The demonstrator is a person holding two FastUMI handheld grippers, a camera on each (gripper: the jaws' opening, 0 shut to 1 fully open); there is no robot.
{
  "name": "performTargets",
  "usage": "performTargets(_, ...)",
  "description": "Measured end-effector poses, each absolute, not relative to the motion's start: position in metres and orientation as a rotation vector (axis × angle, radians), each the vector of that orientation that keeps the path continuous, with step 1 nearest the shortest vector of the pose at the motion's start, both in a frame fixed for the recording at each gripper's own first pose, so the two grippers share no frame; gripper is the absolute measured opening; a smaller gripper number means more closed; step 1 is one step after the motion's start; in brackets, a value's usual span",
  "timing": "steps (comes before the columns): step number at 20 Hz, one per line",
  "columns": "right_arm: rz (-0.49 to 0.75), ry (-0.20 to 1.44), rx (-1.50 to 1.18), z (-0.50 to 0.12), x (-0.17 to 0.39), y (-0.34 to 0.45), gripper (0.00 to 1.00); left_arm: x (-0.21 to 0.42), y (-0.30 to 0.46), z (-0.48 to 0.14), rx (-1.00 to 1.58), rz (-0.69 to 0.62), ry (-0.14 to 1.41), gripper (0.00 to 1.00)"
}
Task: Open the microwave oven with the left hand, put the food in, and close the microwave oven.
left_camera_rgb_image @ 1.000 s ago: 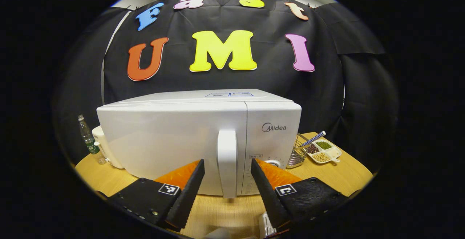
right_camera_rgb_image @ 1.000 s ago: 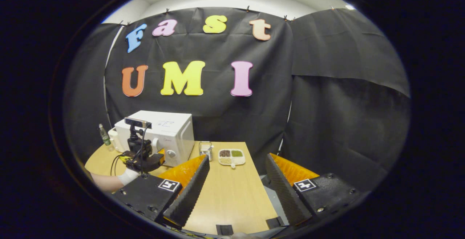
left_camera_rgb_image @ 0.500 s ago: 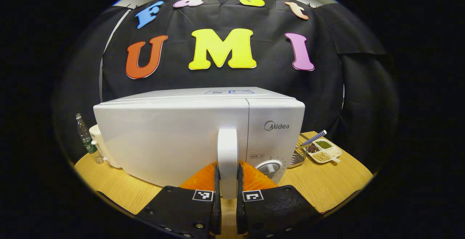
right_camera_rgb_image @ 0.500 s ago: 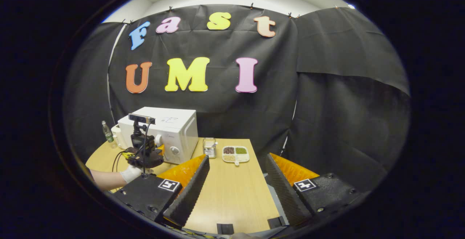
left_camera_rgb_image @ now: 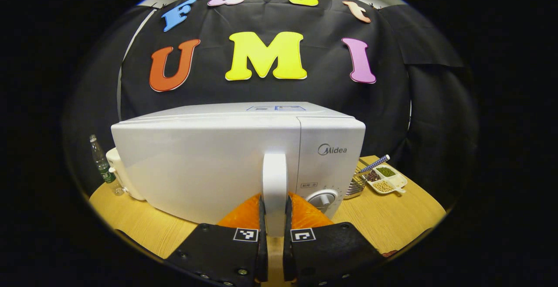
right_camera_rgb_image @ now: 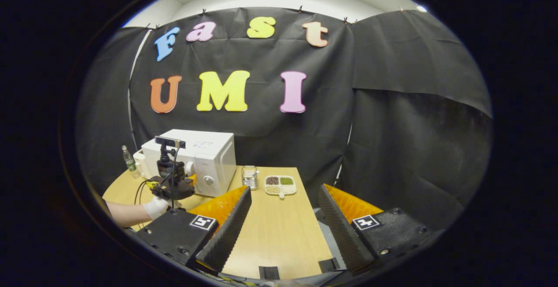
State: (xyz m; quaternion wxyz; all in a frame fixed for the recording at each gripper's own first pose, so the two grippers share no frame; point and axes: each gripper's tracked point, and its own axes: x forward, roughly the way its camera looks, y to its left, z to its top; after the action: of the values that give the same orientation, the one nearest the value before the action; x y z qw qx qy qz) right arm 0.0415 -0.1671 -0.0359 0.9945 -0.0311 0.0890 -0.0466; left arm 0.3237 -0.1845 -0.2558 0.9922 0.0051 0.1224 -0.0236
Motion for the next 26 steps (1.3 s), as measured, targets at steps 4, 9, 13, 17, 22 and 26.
performTargets(4,-0.074,0.176,-0.059,-0.035,0.044,-0.157,0.99,0.303,-0.181,-0.258,0.012,-0.046,0.251,0.13)
performTargets(9,-0.034,0.185,-0.053,-0.042,0.045,-0.138,0.99,0.235,-0.157,-0.259,0.035,-0.074,0.232,0.12)
performTargets(13,0.009,0.185,-0.053,-0.046,0.044,-0.120,0.99,0.210,-0.144,-0.260,0.042,-0.089,0.243,0.13)
performTargets(17,0.038,0.192,-0.050,-0.050,0.039,-0.107,0.99,0.211,-0.127,-0.255,0.085,-0.006,0.231,0.35)
performTargets(22,0.049,0.193,-0.051,-0.050,0.036,-0.104,0.99,0.213,-0.116,-0.236,0.092,-0.009,0.184,0.92)
performTargets(26,0.061,0.196,-0.051,-0.053,0.033,-0.099,0.99,0.201,-0.107,-0.235,0.095,-0.006,0.188,0.94)
